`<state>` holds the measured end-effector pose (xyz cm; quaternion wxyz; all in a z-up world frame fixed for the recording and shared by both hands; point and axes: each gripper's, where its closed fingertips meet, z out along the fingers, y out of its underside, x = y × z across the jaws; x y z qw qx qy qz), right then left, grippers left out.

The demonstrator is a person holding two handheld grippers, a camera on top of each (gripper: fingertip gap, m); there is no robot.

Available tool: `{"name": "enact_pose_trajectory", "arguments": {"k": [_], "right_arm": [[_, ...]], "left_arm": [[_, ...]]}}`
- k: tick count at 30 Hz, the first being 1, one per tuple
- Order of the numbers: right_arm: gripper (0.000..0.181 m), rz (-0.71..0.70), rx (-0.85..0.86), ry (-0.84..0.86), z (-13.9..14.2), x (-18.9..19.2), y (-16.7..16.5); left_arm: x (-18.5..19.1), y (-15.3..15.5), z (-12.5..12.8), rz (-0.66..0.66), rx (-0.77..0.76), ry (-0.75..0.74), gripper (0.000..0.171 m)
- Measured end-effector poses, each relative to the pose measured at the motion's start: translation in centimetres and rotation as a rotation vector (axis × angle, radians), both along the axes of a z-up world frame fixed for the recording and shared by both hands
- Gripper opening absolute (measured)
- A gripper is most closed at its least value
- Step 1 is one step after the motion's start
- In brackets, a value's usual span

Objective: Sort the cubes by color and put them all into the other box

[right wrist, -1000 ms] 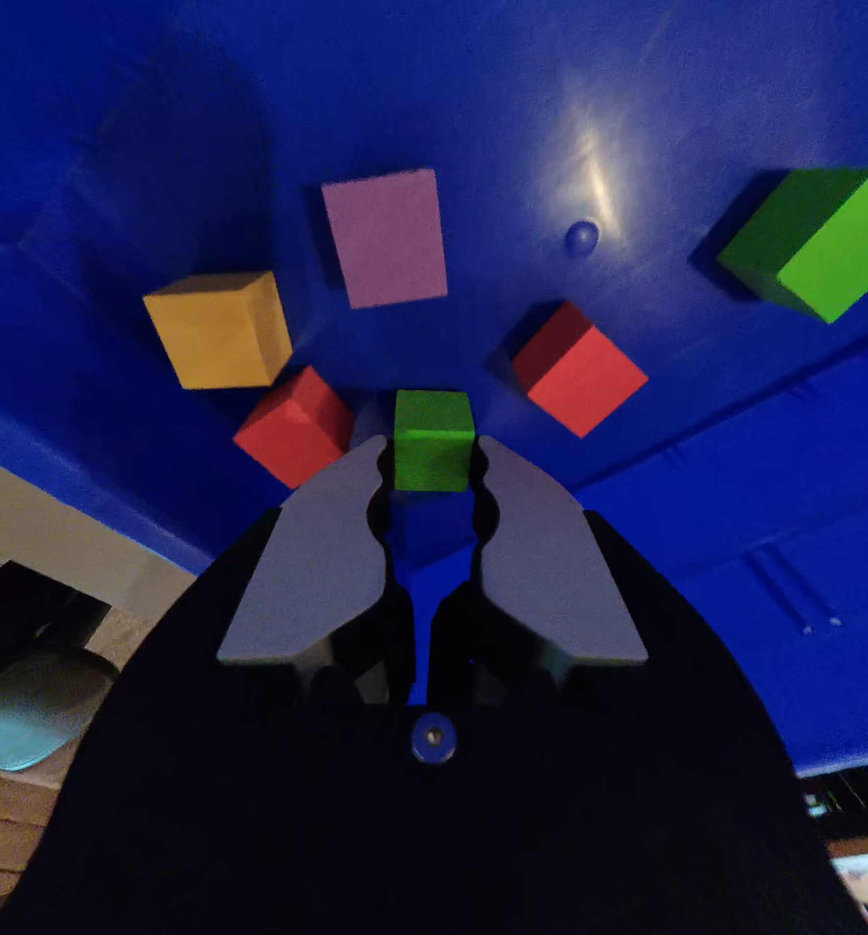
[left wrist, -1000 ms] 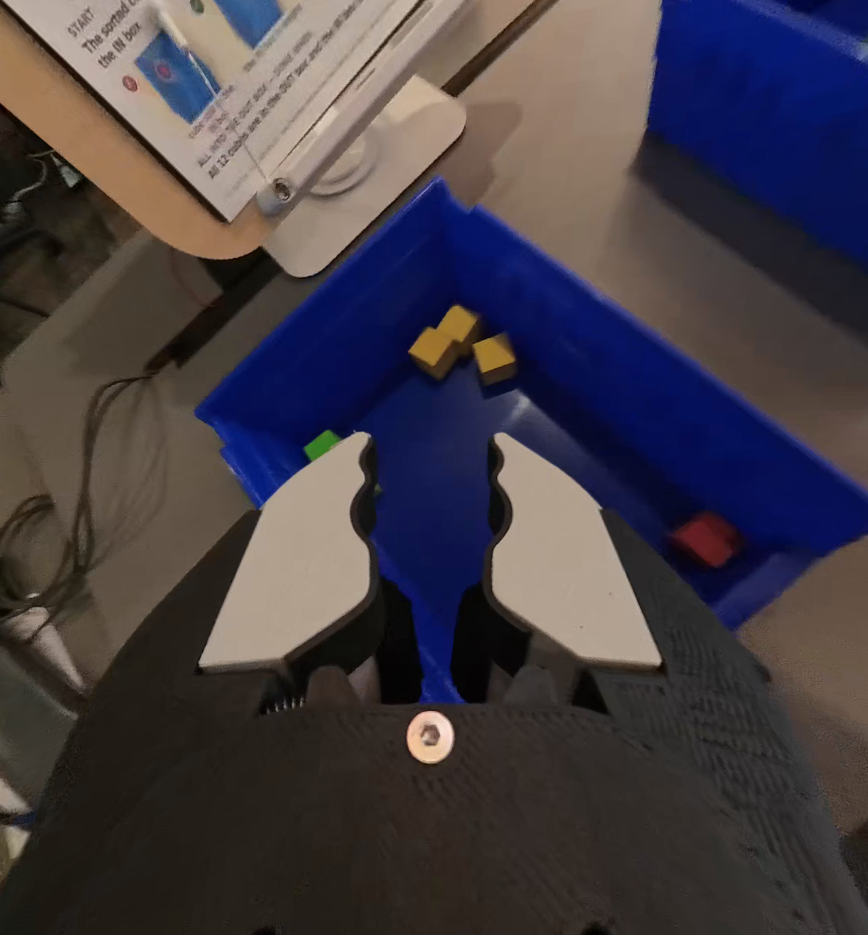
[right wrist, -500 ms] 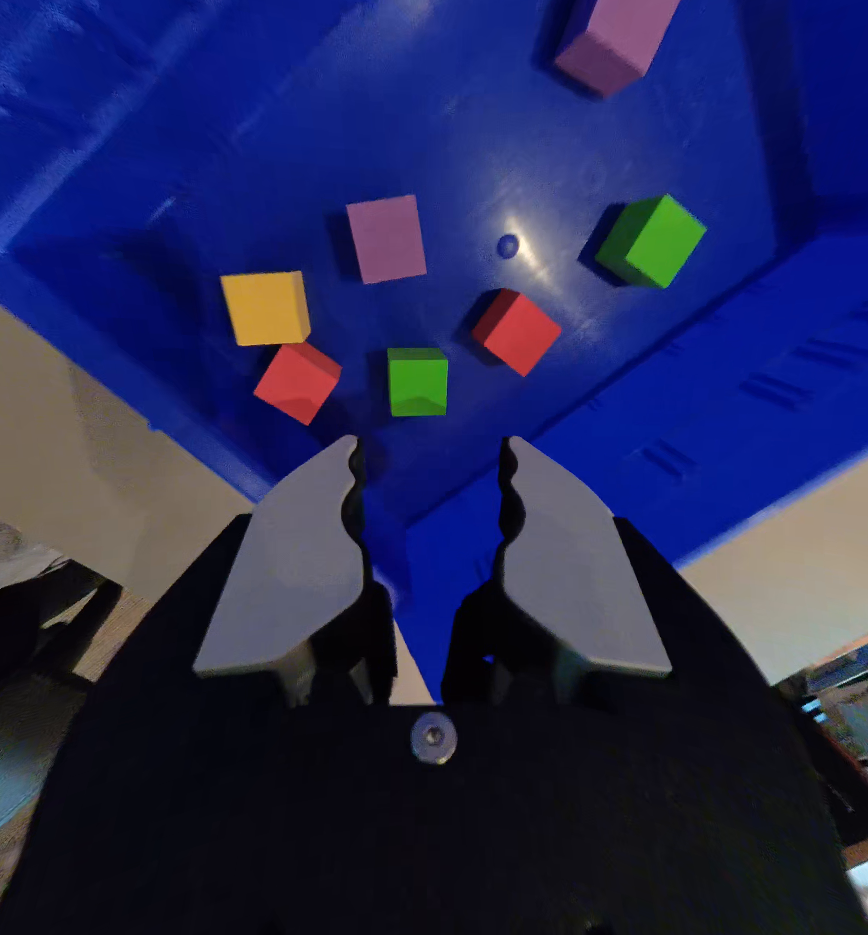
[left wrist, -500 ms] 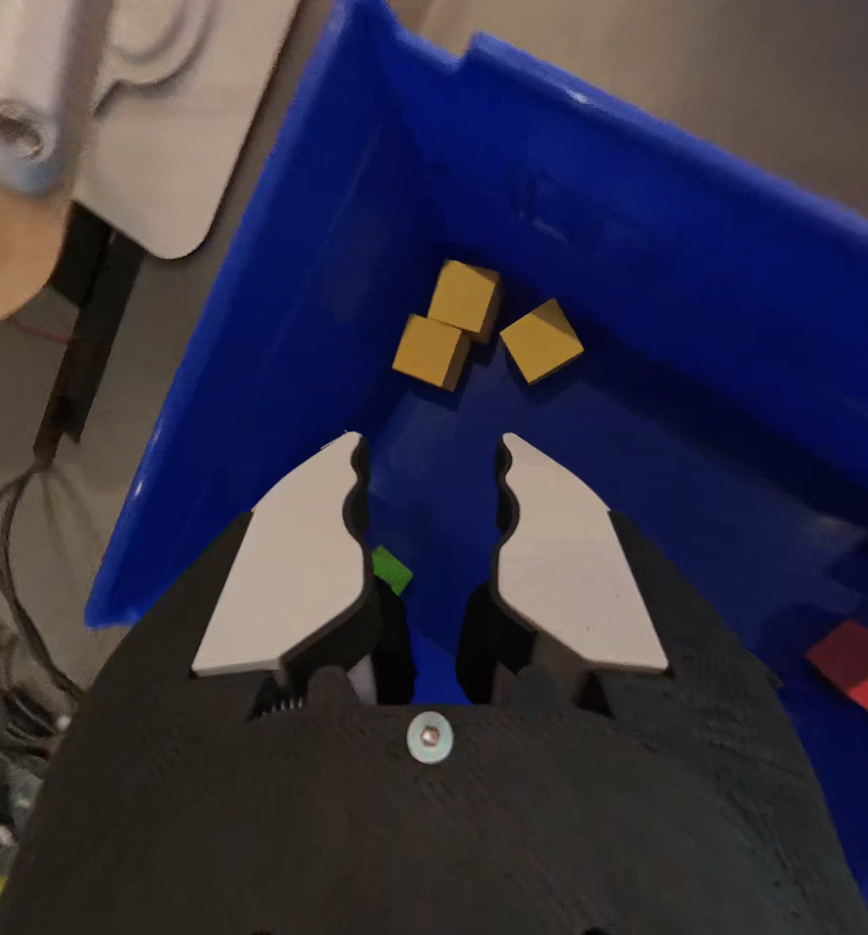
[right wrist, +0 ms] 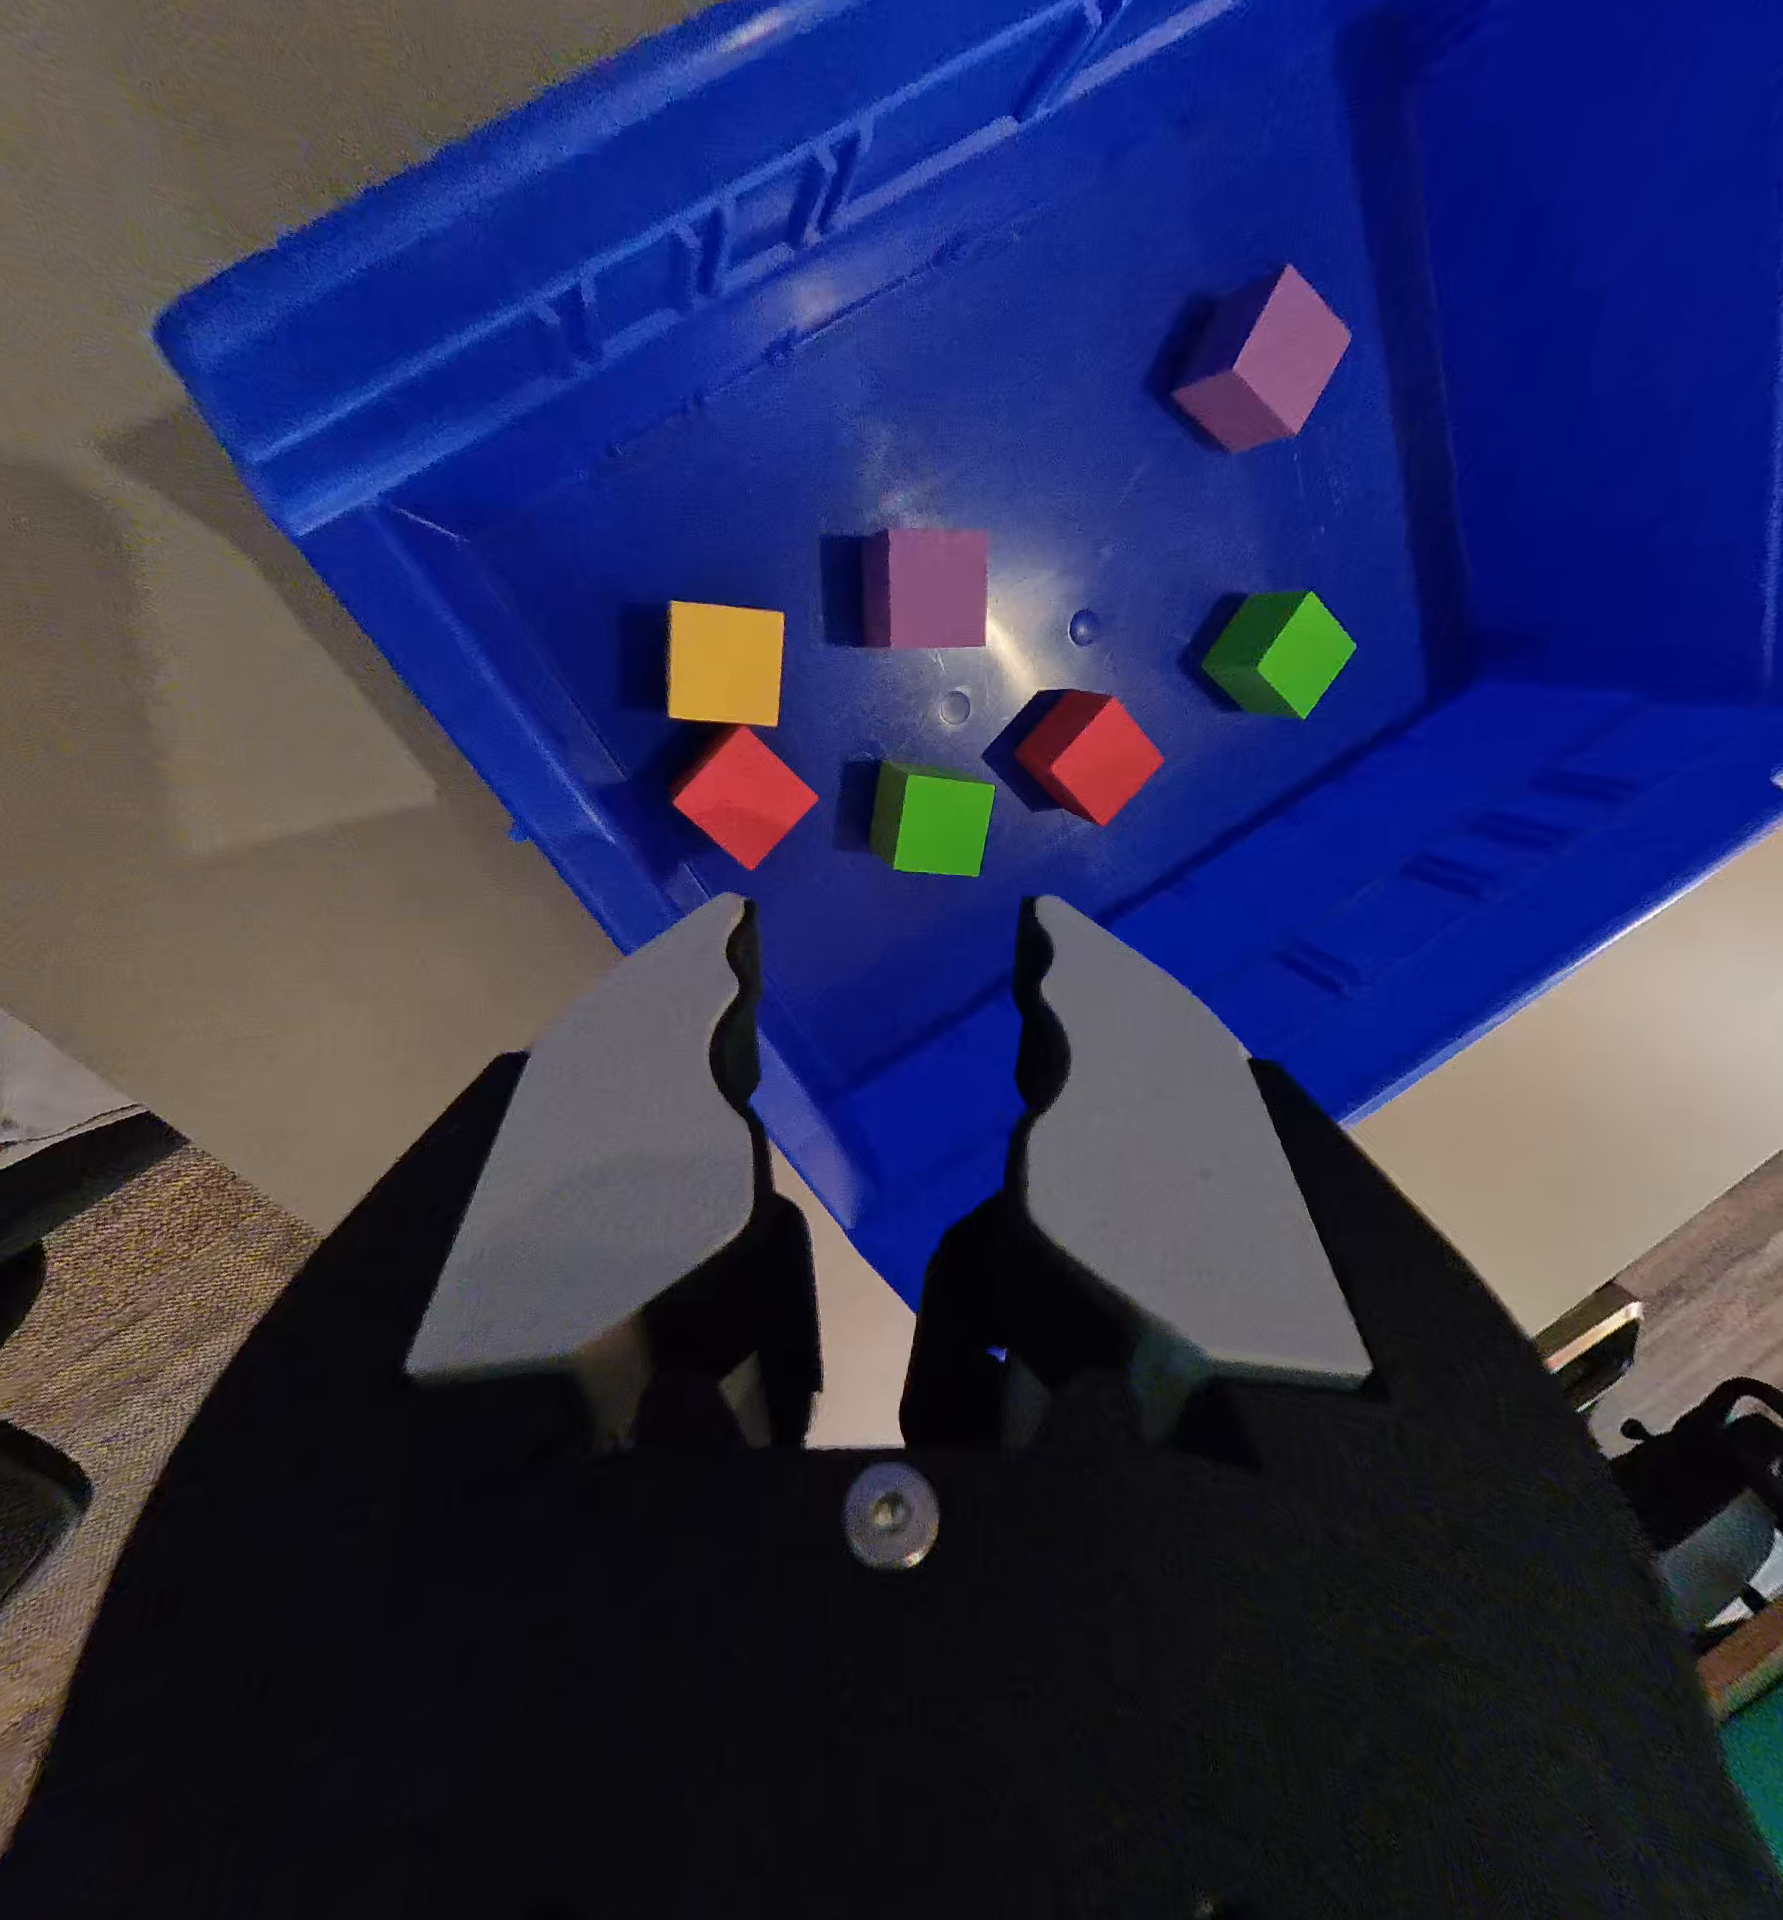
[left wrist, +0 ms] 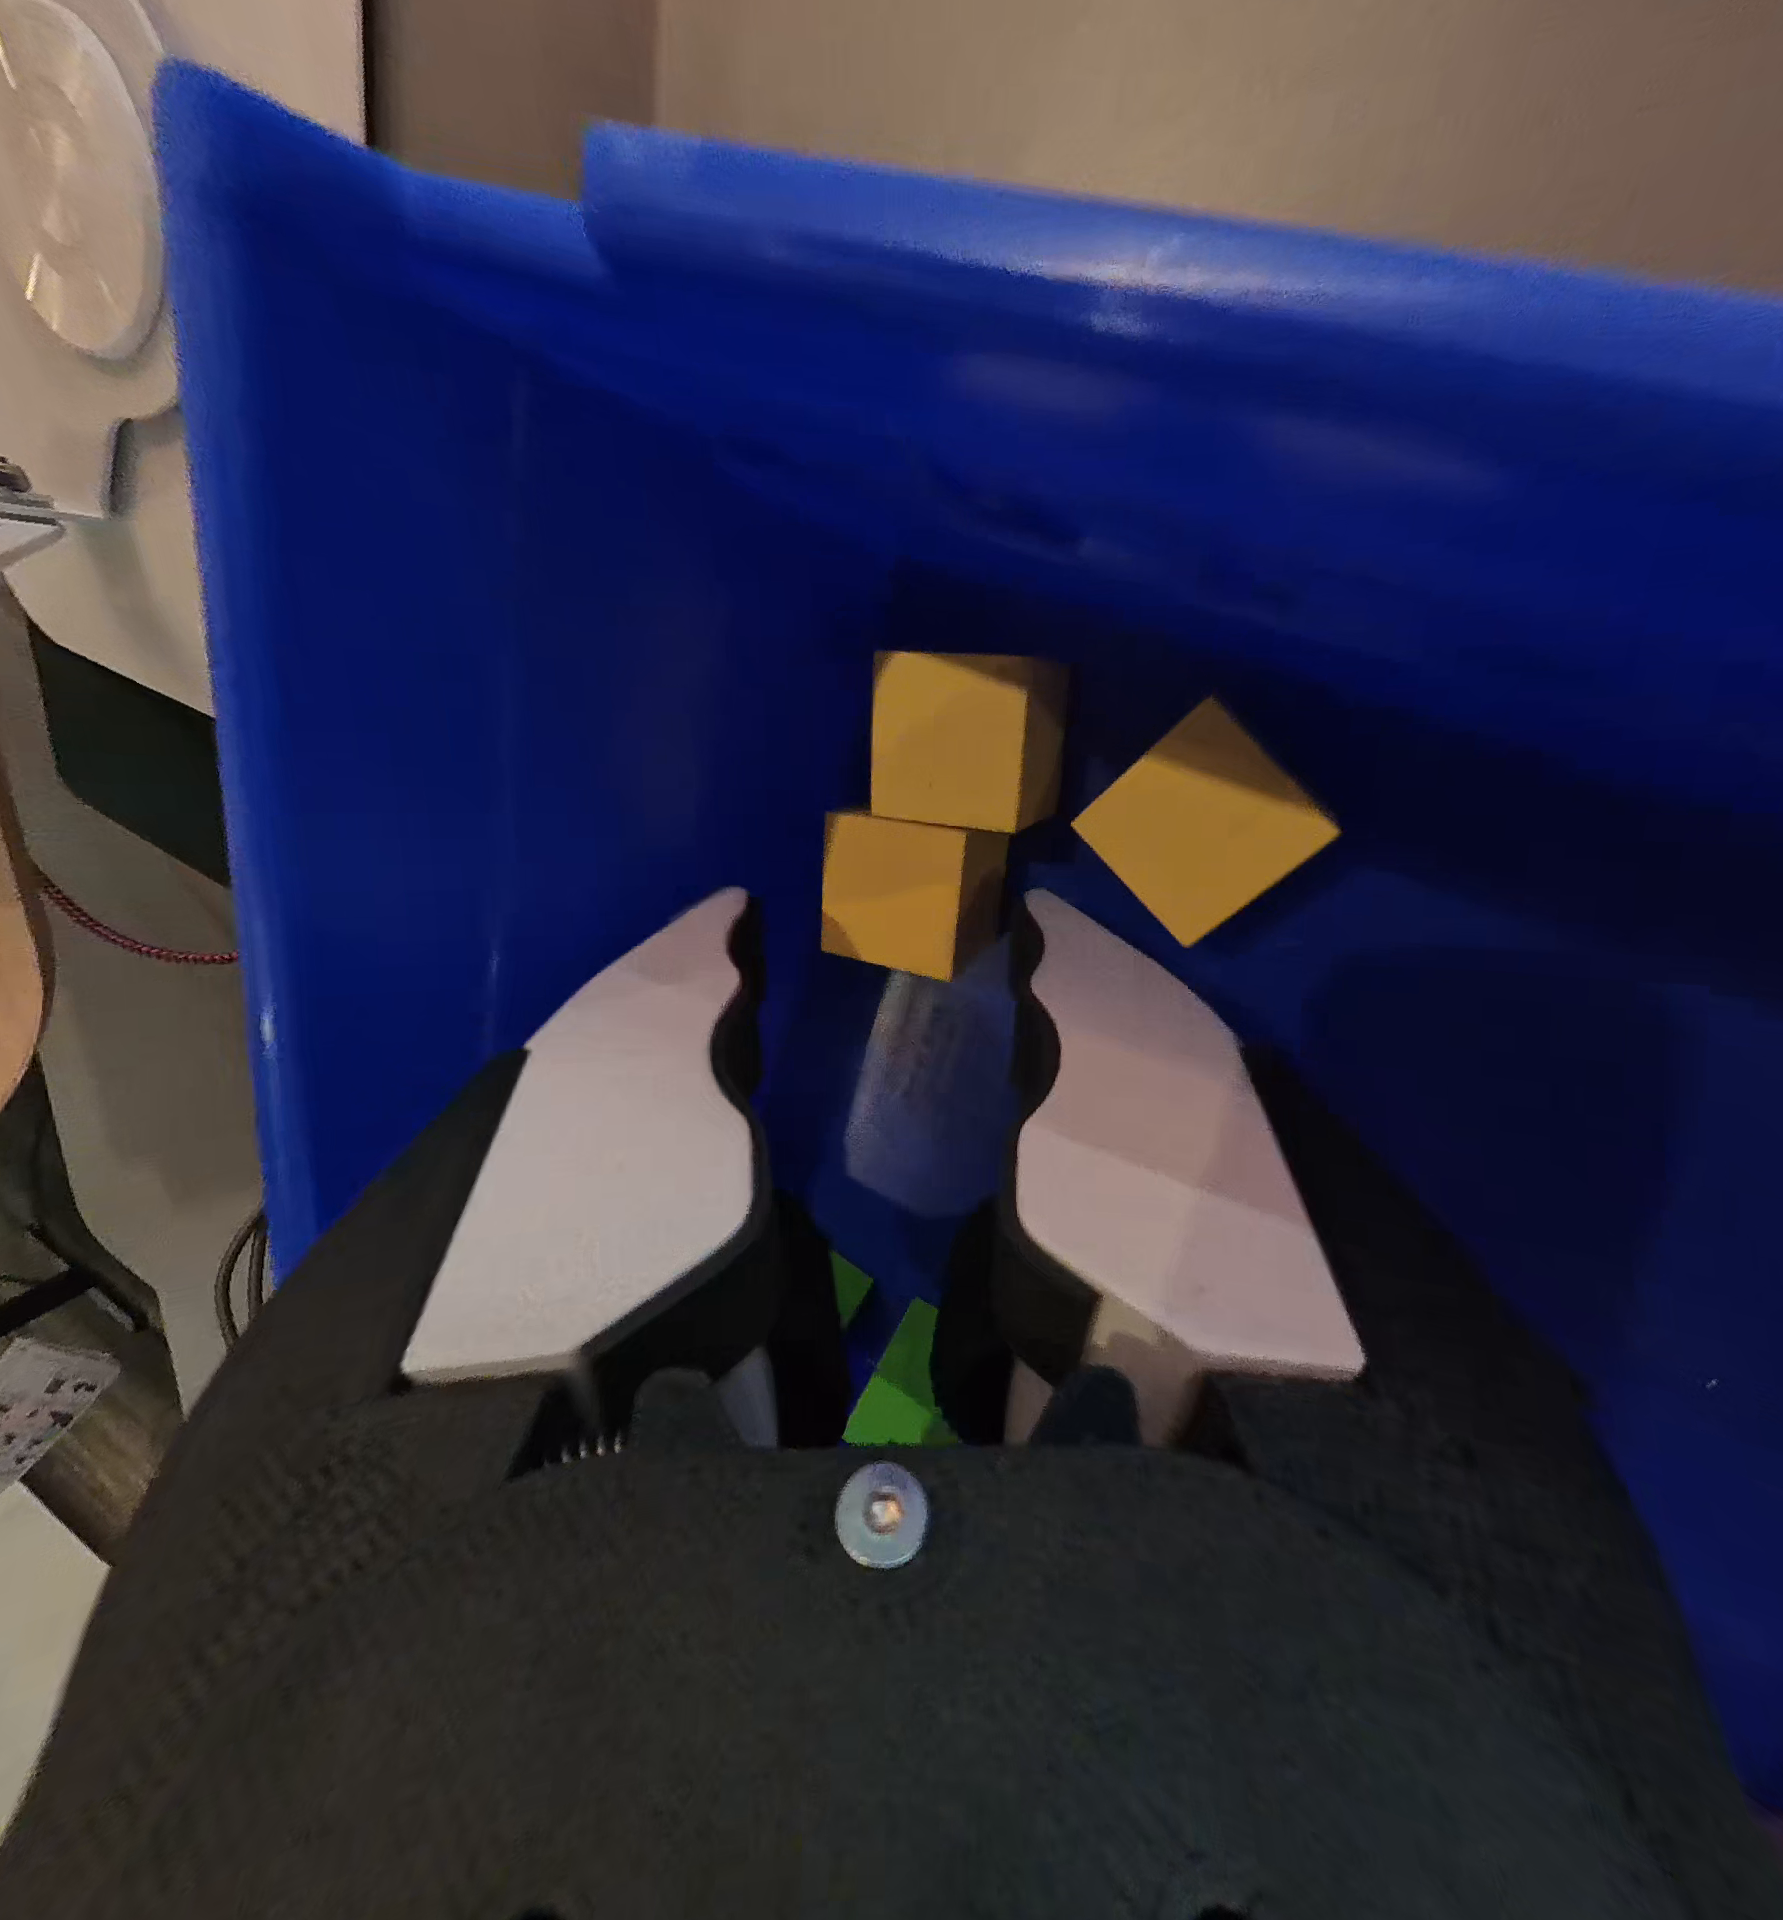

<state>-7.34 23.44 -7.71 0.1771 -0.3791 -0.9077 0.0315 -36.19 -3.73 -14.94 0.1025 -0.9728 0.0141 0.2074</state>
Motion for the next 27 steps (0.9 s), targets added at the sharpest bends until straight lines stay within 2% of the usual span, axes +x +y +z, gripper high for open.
{"name": "enact_pose_trajectory", "arguments": {"k": [9, 18, 20, 24, 27], "right_arm": [[0.046, 0.036, -0.002, 0.024, 0.1, 0.4, -0.6], [0.043, 0.048, 0.016, 0.062, 1.2, 1.0, -0.7], [0.042, 0.049, 0.018, 0.073, 1.6, 1.2, -0.7], [0.04, 0.063, 0.021, 0.102, 2.1, 1.3, -0.9], [0.042, 0.115, -0.054, 0.154, 2.3, 0.8, -3.0]], "left_arm": [[-0.1, 0.1, -0.7, -0.023, -0.041, -0.063, 0.038], [0.3, 0.1, -0.9, -0.032, -0.03, -0.195, 0.032], [1.0, 0.0, -0.9, -0.017, -0.034, -0.262, 0.03], [2.7, 0.2, 0.7, 0.037, 0.043, -0.375, 0.03], [4.2, -0.8, 2.8, 0.096, 0.098, -0.438, 0.03]]}}
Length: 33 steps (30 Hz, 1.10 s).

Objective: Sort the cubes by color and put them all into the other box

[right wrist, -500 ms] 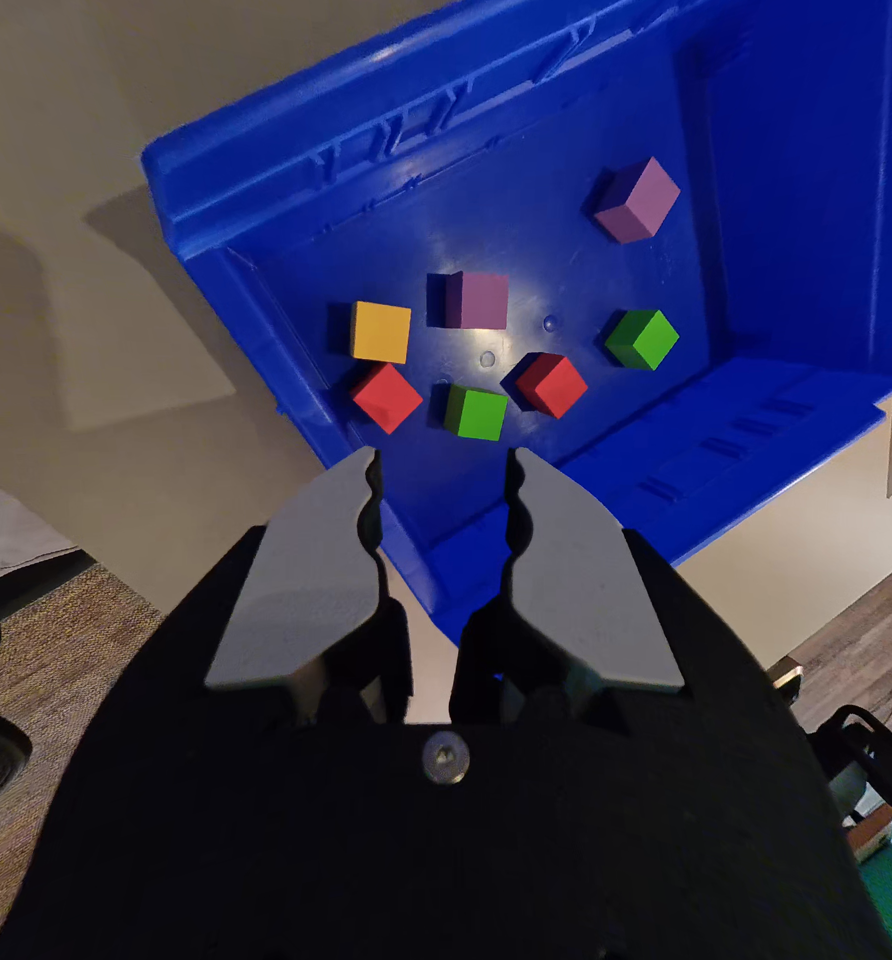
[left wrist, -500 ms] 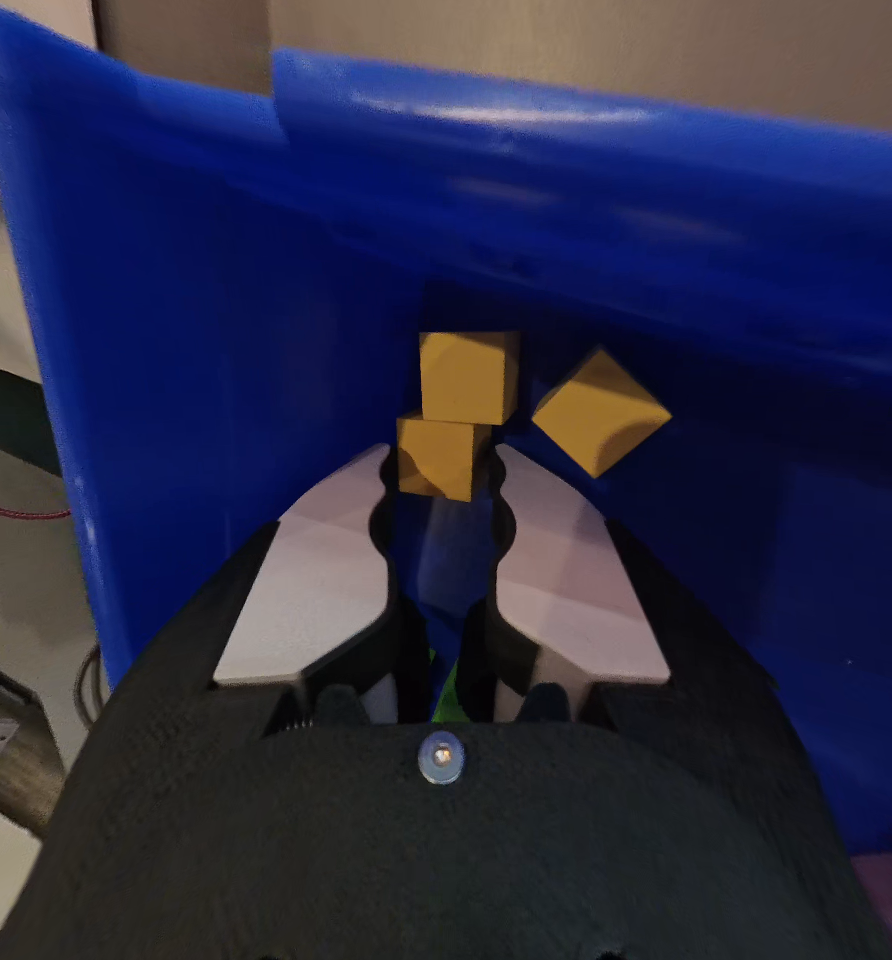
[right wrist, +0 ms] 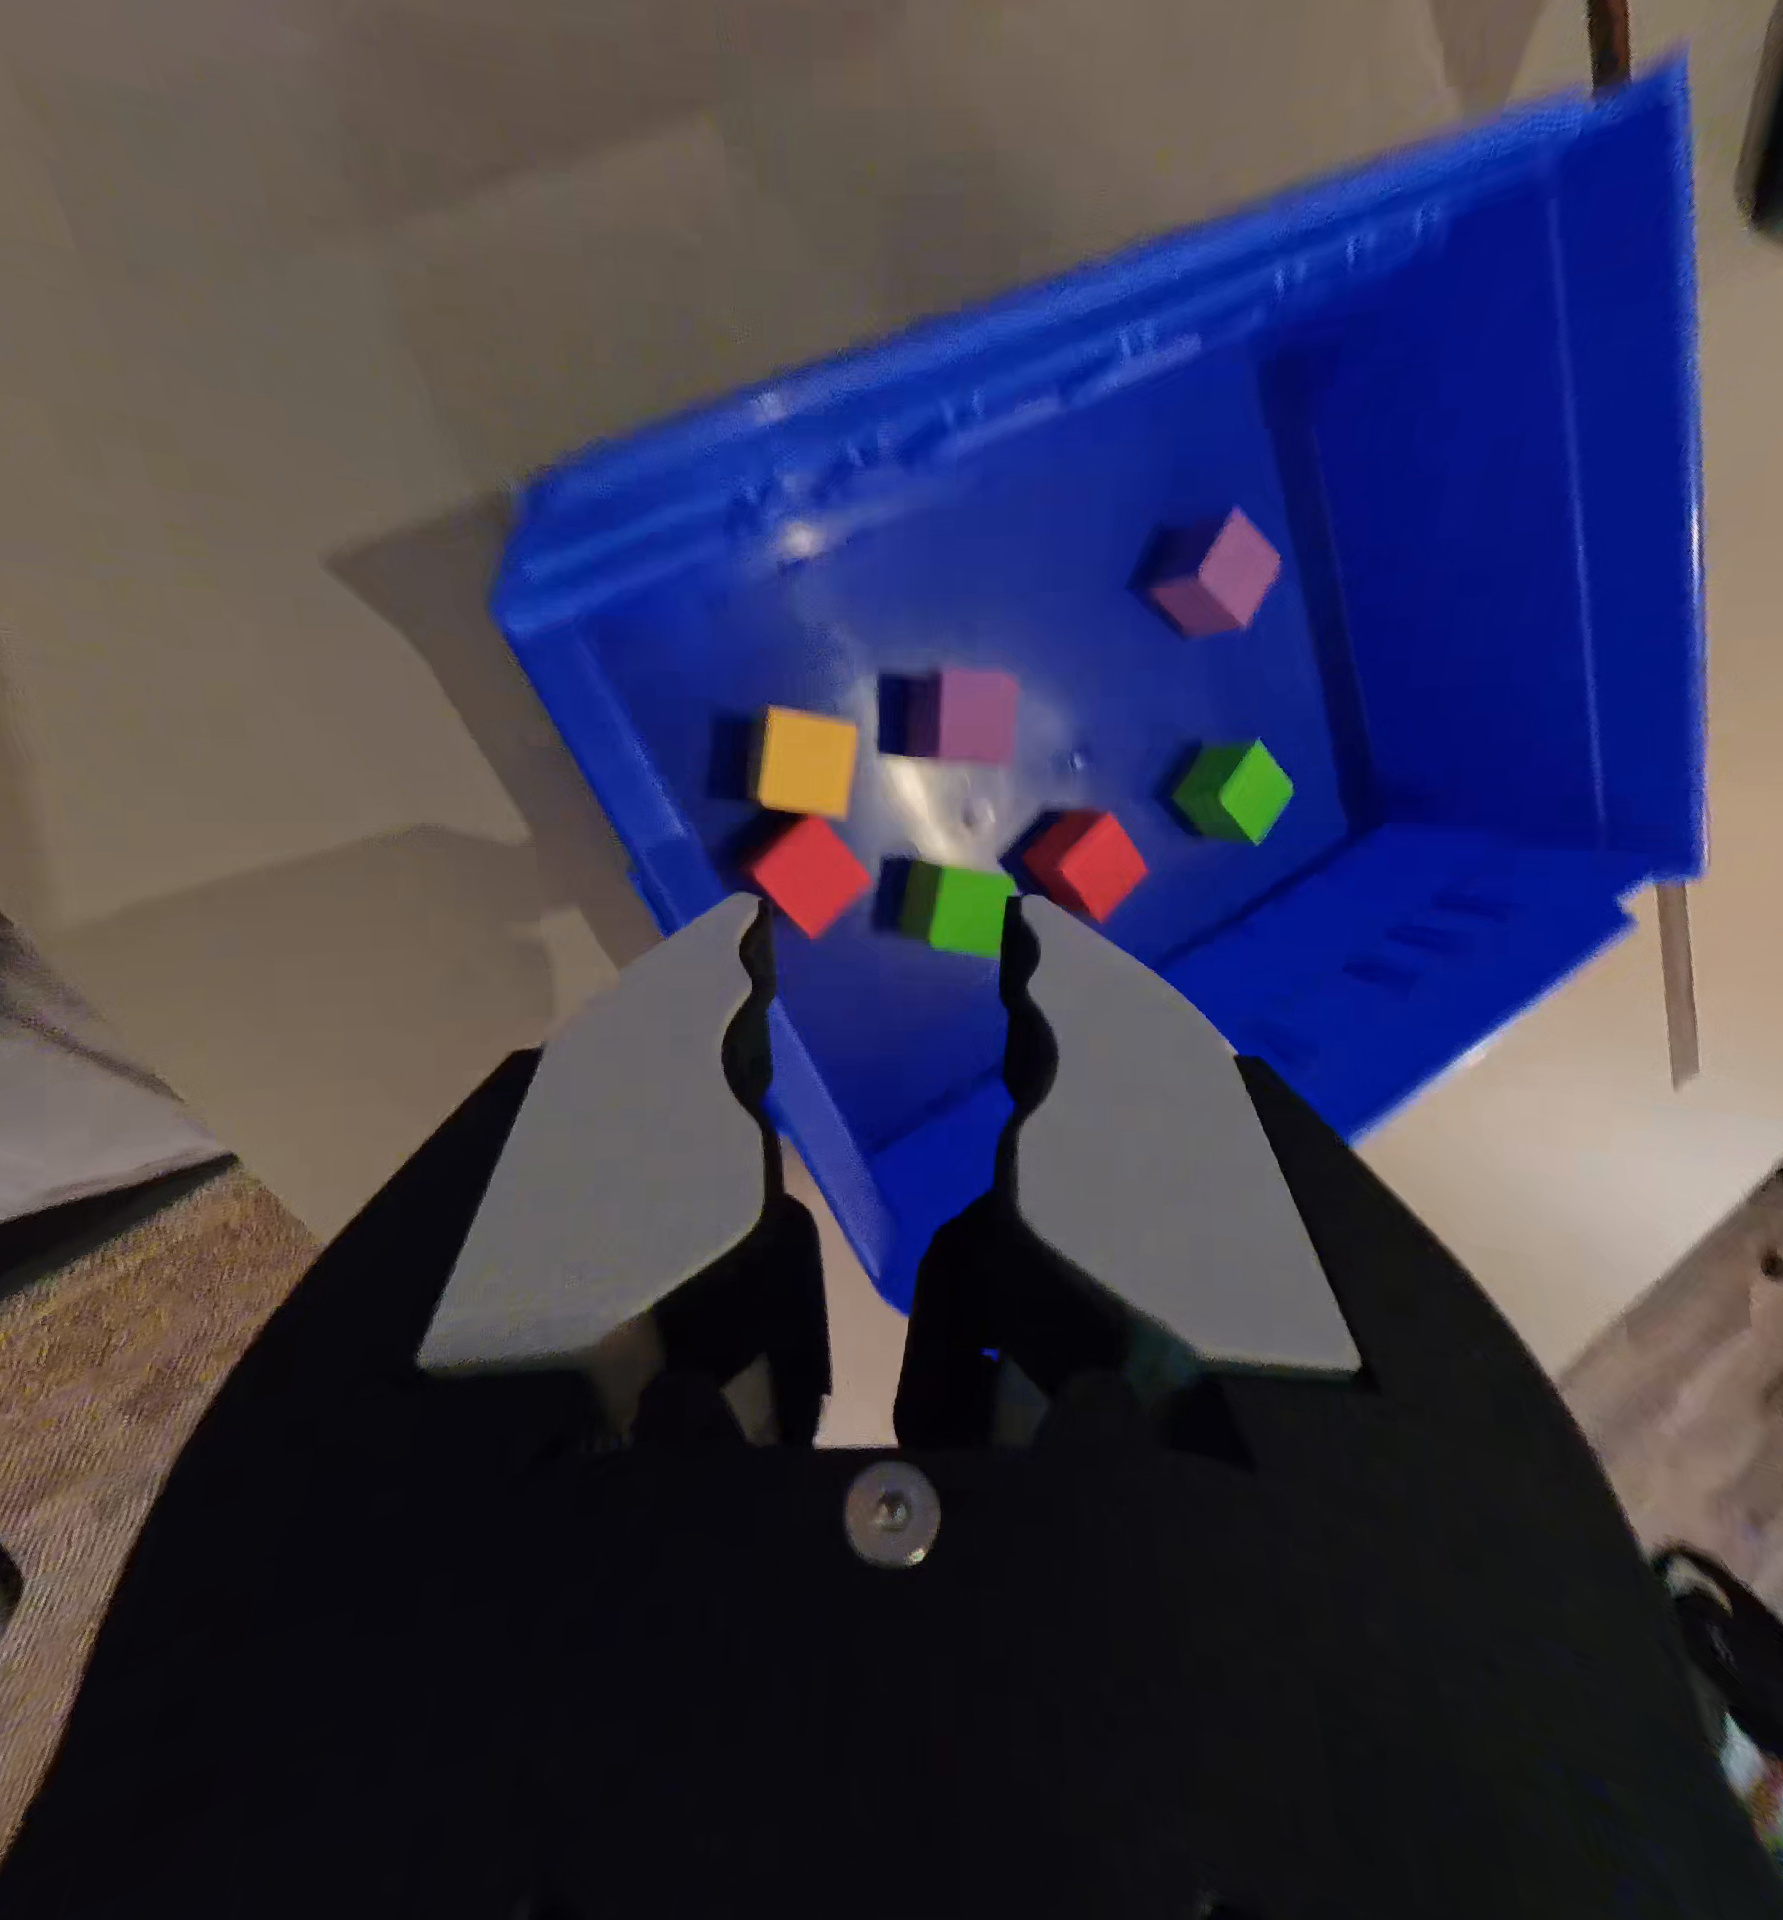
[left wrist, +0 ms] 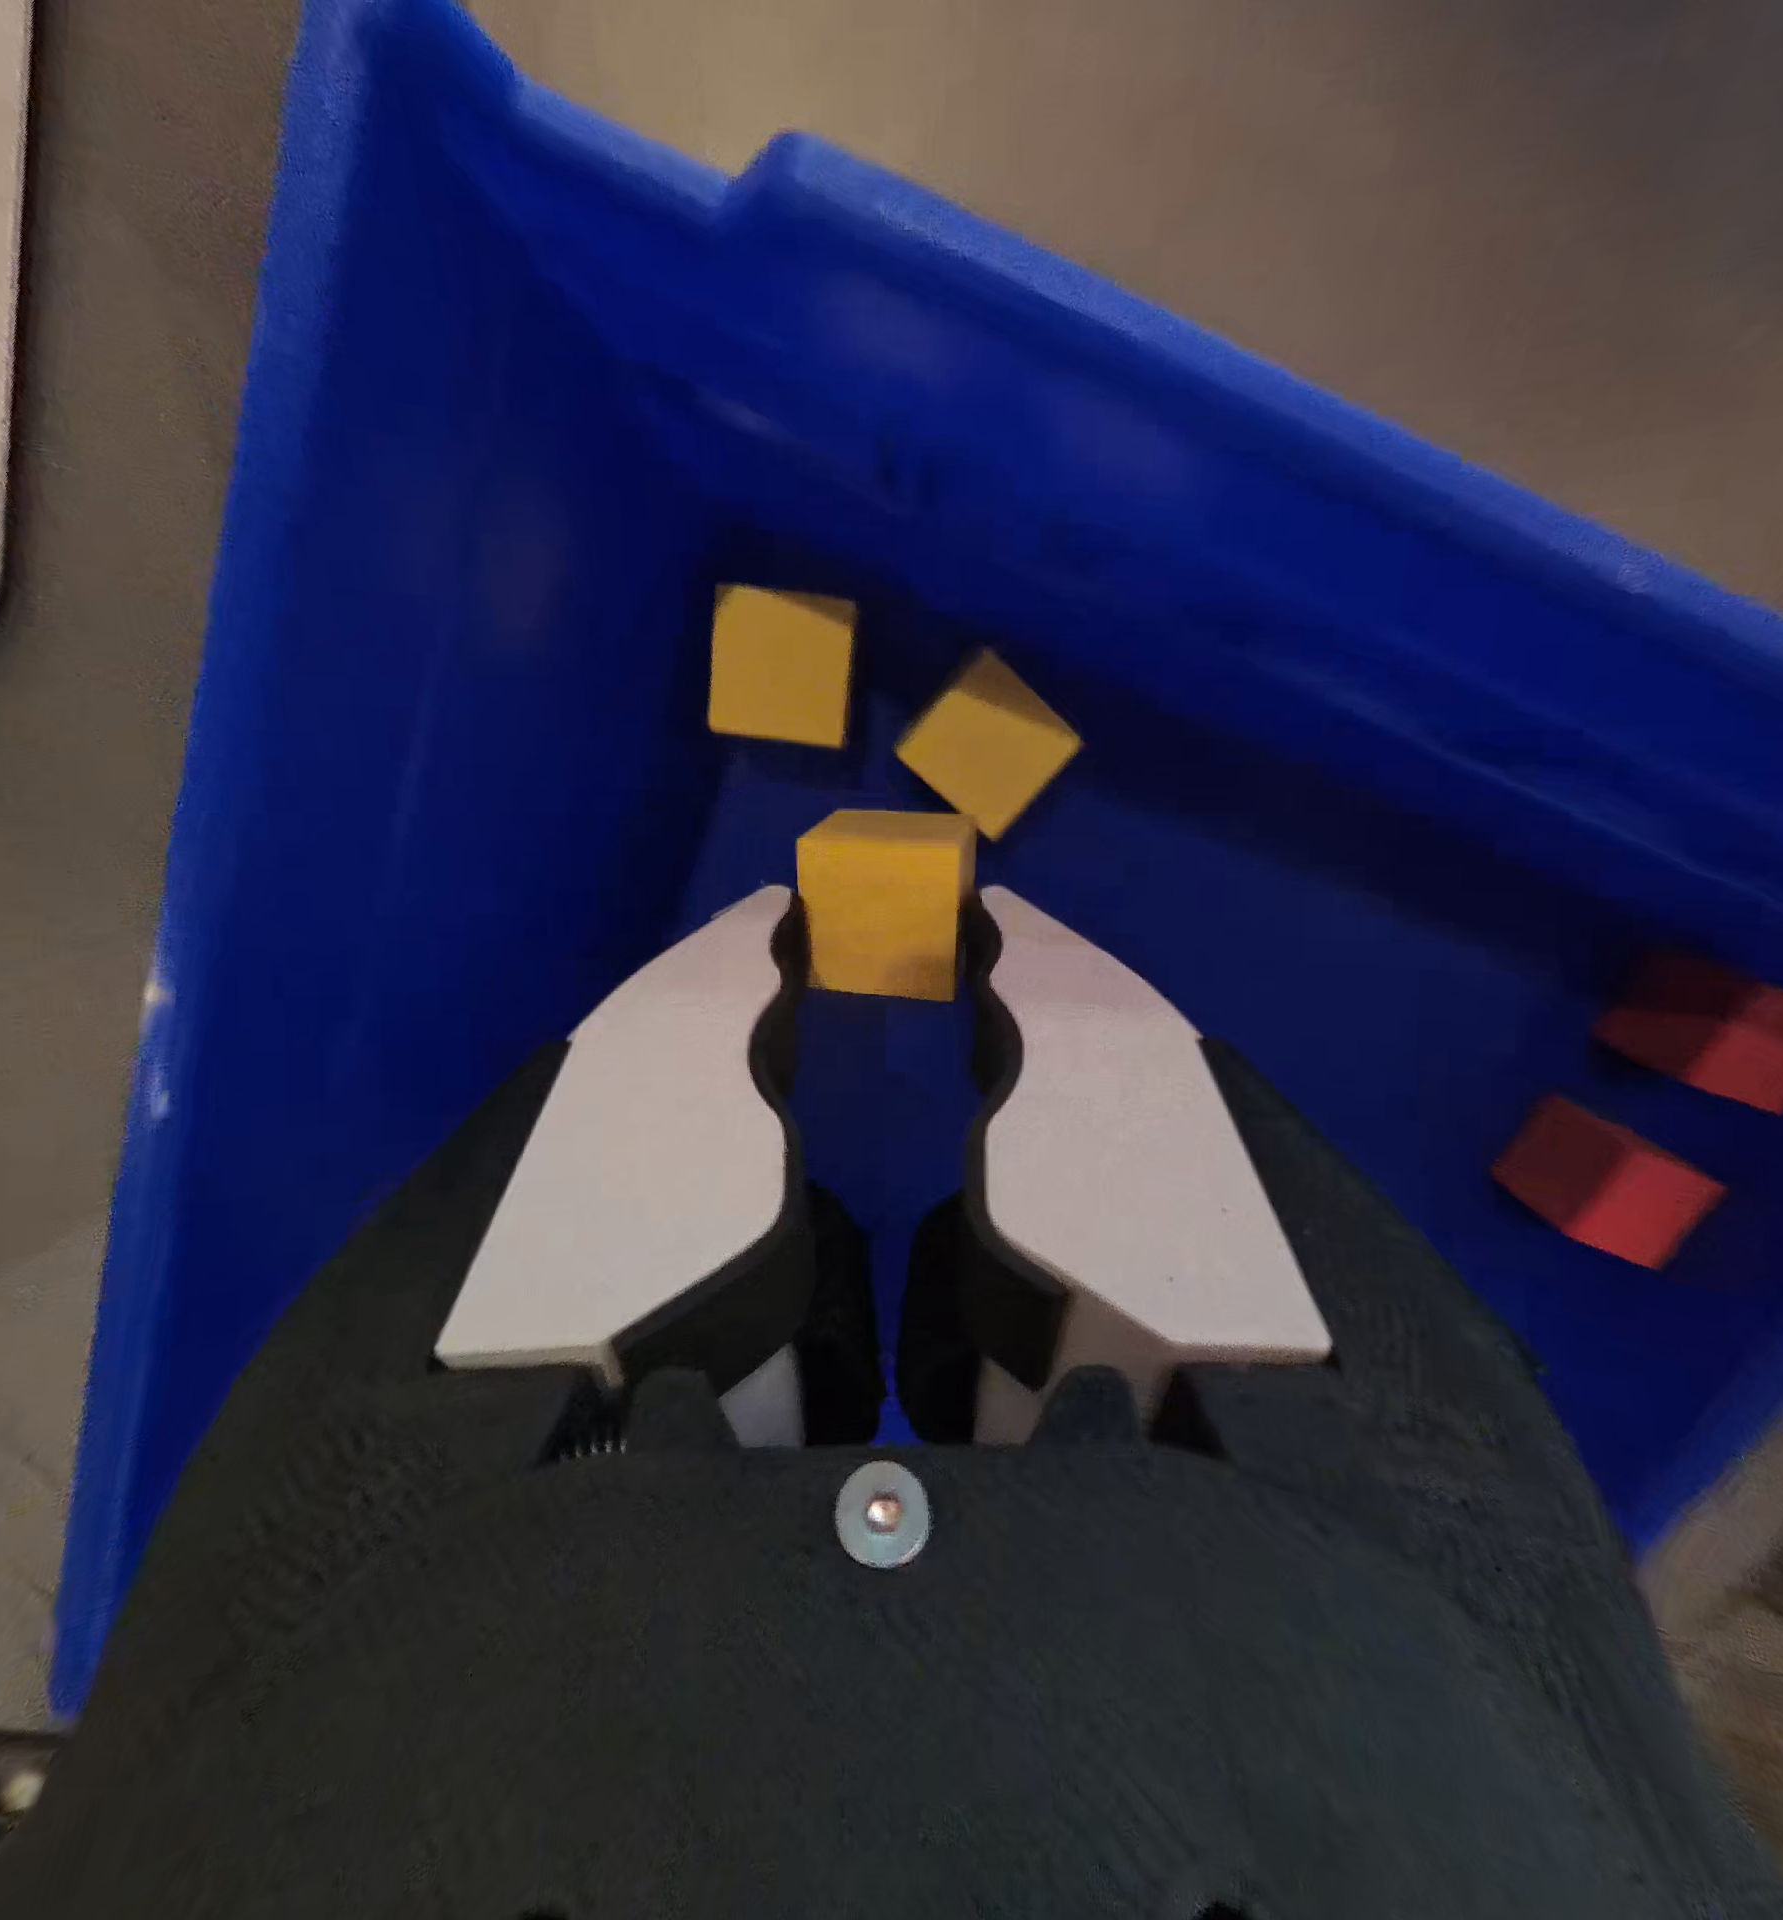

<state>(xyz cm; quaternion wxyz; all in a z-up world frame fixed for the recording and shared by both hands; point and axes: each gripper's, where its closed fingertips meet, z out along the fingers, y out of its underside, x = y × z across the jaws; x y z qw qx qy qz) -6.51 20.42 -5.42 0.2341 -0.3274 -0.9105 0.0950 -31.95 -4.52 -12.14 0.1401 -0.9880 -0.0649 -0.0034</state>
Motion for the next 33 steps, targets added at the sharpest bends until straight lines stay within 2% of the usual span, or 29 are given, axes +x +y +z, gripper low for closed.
{"name": "enact_pose_trajectory", "arguments": {"k": [3, 5, 8, 10, 14, 21, 23, 25, 29, 32, 33], "right_arm": [[0.05, 0.107, -0.113, 0.128, 0.6, -1.4, -3.6], [0.053, 0.207, -0.216, 0.258, 1.6, -2.3, -7.2], [0.057, 0.305, -0.352, 0.457, 3.9, -3.2, -12.3], [0.058, 0.332, -0.412, 0.586, 5.7, -3.8, -14.9], [0.054, 0.378, -0.499, 0.76, 8.9, -4.1, -19.3], [0.047, 0.442, -0.482, 0.801, 10.4, -3.8, -22.8], [0.036, 0.45, -0.467, 0.802, 10.3, -3.8, -23.0], [0.027, 0.457, -0.455, 0.797, 10.2, -3.6, -23.0], [0.027, 0.457, -0.444, 0.772, 10.3, -3.1, -22.4], [0.027, 0.468, -0.423, 0.744, 11.2, -2.7, -20.8], [0.027, 0.465, -0.413, 0.724, 11.6, -2.6, -19.9]], "left_arm": [[3.0, -0.4, 3.2, 0.095, 0.138, -0.15, 0.03], [6.7, 0.9, 6.9, 0.143, 0.369, -0.404, 0.03], [11.8, 1.9, 13.2, 0.142, 0.708, -0.784, 0.029], [14.2, 1.9, 15.3, 0.13, 0.821, -0.921, 0.029], [18.7, 2.1, 17.4, 0.077, 0.945, -1.106, 0.031], [23.2, 2.8, 17.2, 0.024, 0.981, -1.186, 0.03], [23.6, 3.2, 16.9, 0.033, 0.994, -1.197, 0.029], [23.9, 3.5, 16.8, 0.033, 1.011, -1.224, 0.03], [24.3, 4.0, 17.1, 0.021, 1.063, -1.204, 0.03], [23.9, 4.0, 18.9, 0.029, 1.165, -1.187, 0.053], [23.3, 3.8, 19.8, 0.041, 1.22, -1.167, 0.051]]}}
